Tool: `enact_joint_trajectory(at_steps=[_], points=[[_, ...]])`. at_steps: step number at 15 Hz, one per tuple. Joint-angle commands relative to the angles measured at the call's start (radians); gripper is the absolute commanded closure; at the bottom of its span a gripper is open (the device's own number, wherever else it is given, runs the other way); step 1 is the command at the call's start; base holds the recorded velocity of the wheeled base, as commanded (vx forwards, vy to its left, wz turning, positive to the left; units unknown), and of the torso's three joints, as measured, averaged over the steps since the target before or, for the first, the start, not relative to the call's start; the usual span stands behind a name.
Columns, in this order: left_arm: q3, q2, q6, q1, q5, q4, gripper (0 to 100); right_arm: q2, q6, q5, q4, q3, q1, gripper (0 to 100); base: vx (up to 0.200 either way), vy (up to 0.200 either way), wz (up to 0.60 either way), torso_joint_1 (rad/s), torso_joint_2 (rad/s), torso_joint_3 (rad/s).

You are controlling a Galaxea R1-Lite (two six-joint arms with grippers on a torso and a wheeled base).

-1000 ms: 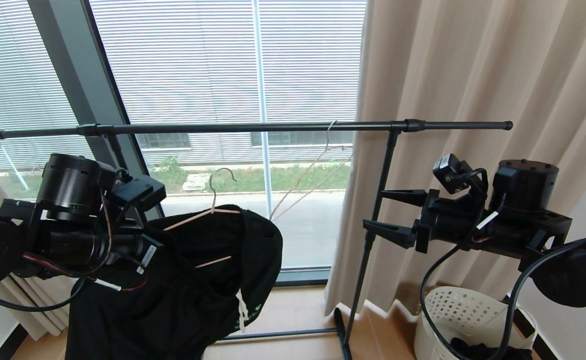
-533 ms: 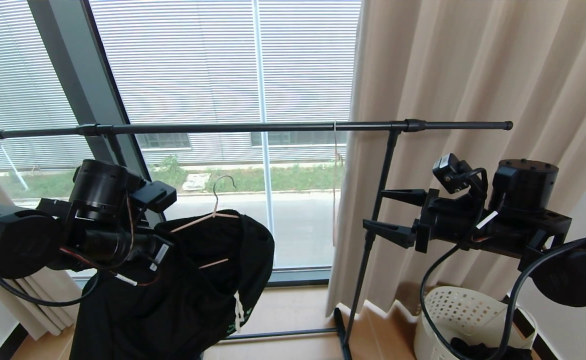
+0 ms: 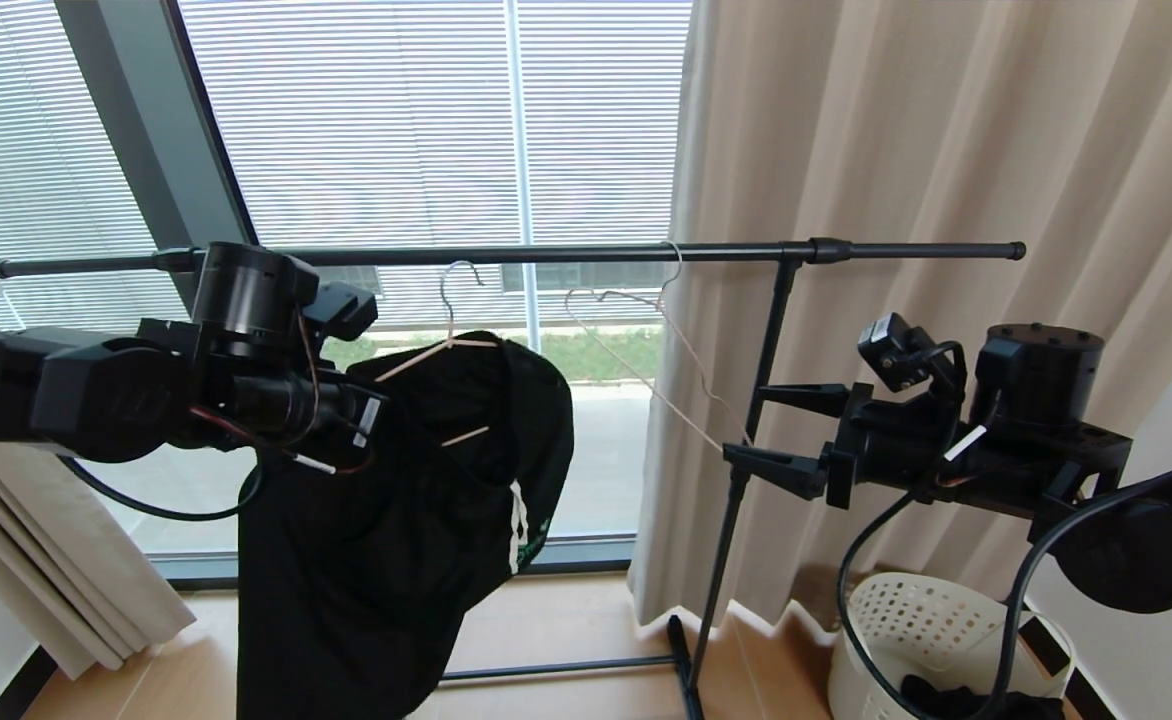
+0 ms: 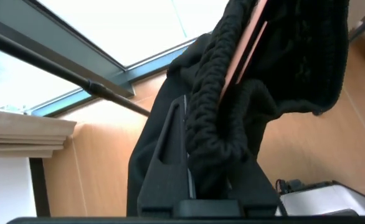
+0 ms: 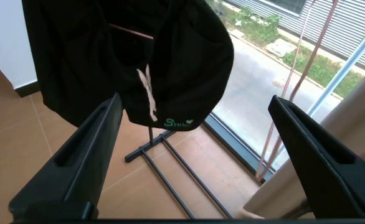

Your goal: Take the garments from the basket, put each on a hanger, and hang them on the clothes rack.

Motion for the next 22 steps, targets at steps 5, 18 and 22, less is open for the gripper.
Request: enact_joint_trajectory(at_steps=[5,18,22], points=[[-0.22,0.146,-0.124,-0.012,0.042,0.001,100,0.003,-0.001,0.0,-0.001,0.0,-0.001,0,0.0,0.0,0.0,0.0,0.0,0.0],[-0.32,0.261,-0.214,-0.041,0.042,0.001,100,0.011,-0.002,0.0,-0.001,-0.001,-0.001,0,0.0,0.0,0.0,0.0,0.0,0.0],[-0.308,0.256,-0.217,-0.041,0.04,0.001,100,0.023,-0.004,0.0,-0.003,-0.001,-0.001,0,0.0,0.0,0.0,0.0,0.0,0.0]])
